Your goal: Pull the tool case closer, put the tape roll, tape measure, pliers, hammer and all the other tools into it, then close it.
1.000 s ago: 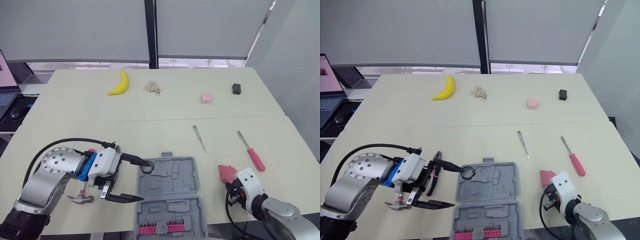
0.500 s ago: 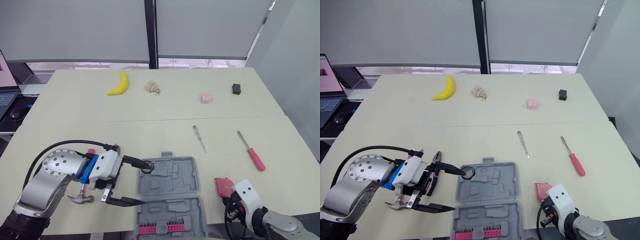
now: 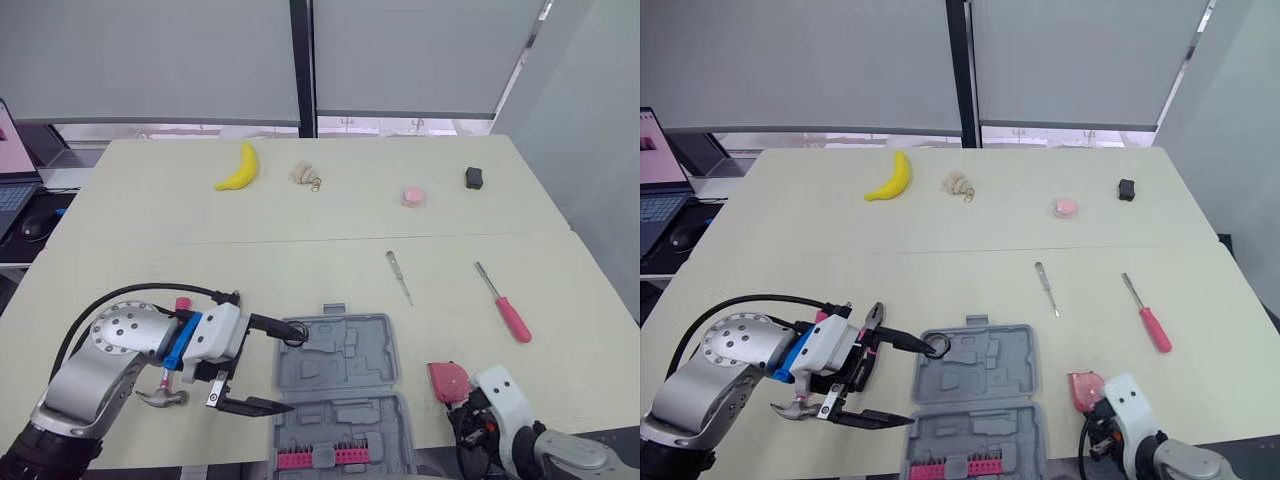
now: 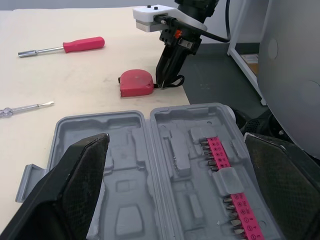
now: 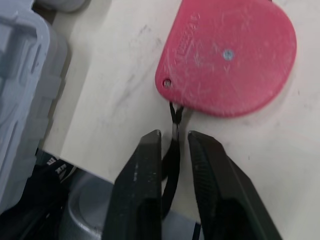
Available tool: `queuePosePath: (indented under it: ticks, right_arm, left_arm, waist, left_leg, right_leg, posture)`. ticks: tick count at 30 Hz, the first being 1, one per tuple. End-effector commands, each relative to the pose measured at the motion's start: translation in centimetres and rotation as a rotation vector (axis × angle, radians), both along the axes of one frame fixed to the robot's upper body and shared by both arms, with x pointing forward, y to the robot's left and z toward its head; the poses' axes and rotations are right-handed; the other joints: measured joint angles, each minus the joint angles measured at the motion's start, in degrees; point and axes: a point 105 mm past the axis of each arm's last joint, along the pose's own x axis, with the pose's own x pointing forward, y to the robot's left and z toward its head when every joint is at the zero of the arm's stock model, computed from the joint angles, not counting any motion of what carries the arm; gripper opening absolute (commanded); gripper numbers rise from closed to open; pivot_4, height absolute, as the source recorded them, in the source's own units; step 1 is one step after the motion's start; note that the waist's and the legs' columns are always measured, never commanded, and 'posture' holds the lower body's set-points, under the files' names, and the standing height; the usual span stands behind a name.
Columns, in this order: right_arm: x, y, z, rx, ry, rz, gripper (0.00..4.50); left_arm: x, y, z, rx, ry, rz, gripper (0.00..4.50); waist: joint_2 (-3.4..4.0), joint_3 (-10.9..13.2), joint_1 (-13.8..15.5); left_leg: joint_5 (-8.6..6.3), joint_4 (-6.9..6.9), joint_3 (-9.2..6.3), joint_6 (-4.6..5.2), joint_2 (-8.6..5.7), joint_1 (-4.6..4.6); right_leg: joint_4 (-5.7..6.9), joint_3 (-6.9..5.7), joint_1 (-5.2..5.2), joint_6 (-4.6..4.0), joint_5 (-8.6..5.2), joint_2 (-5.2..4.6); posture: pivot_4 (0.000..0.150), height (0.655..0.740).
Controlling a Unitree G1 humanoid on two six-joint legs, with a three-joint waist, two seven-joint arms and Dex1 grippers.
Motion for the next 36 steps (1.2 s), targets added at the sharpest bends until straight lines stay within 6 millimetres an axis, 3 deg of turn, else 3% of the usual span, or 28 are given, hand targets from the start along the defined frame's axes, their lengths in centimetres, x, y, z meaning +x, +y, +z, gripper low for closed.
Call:
queuePosePath:
  ticks: [1, 6, 10, 15, 21, 36]
  right_arm:
    - [-1.3, 0.5, 2.4, 0.027, -0.004, 0.092, 2.00]
    - [-0.2, -0.1, 5.9, -0.048, -0.158, 0.396, 3.24]
    - [3.4, -1.5, 6.7, -0.144, -0.347, 0.614, 4.47]
    - [5.4, -1.8, 5.3, -0.201, -0.467, 0.840, 4.47]
    - [5.1, -1.8, 2.5, -0.211, -0.452, 1.040, 4.47]
    - [7.4, -2.7, 0.5, -0.246, -0.471, 1.127, 4.47]
  left_arm:
    - [-0.5, -0.4, 0.4, -0.016, -0.018, -0.027, 4.50]
    - [-0.6, -0.3, 0.4, -0.017, -0.011, -0.036, 4.50]
    - [-1.0, -0.3, 0.7, -0.017, -0.008, -0.057, 4.50]
    - [-1.7, -0.4, 1.0, -0.016, -0.003, -0.081, 4.50]
    - [-2.5, -0.4, 1.0, -0.009, 0.015, -0.093, 4.50]
    - [-3.0, -0.3, 0.7, -0.007, 0.029, -0.098, 4.50]
  waist:
    - [0.06, 0.0, 0.0]
    - [-0.01, 0.0, -0.2]
    - [-0.10, -0.1, -0.1]
    - [-0.08, 0.0, 0.0]
    - [0.02, 0.0, 0.1]
    - [0.03, 0.0, 0.1]
  left_leg:
    - [0.00, -0.02, 0.01, 0.00, -0.01, 0.01]
    - [0.00, 0.04, 0.06, 0.01, -0.01, 0.12]
    - [0.01, 0.09, 0.03, 0.01, -0.03, 0.19]
    - [0.01, 0.06, 0.10, 0.02, -0.06, 0.14]
    - [0.00, 0.00, -0.01, 0.02, -0.04, 0.04]
    - [0.01, 0.09, 0.06, 0.02, -0.04, 0.32]
  right_leg:
    - [-0.01, 0.01, 0.00, 0.00, 0.00, -0.01]
    - [-0.06, 0.05, 0.12, 0.12, 0.07, -0.01]
    - [-0.07, 0.03, 0.19, 0.16, 0.10, 0.00]
    - [-0.12, 0.09, 0.16, 0.10, 0.07, -0.01]
    - [-0.10, -0.02, 0.10, -0.06, 0.02, 0.01]
    - [-0.05, 0.03, 0.35, -0.24, 0.22, 0.01]
  posture:
    - [0.150, 0.7274]
    - [0.150, 0.7274]
    - [0.150, 0.7274]
    - [0.150, 0.7274]
    - [0.150, 0.7274]
    - [0.150, 0.7274]
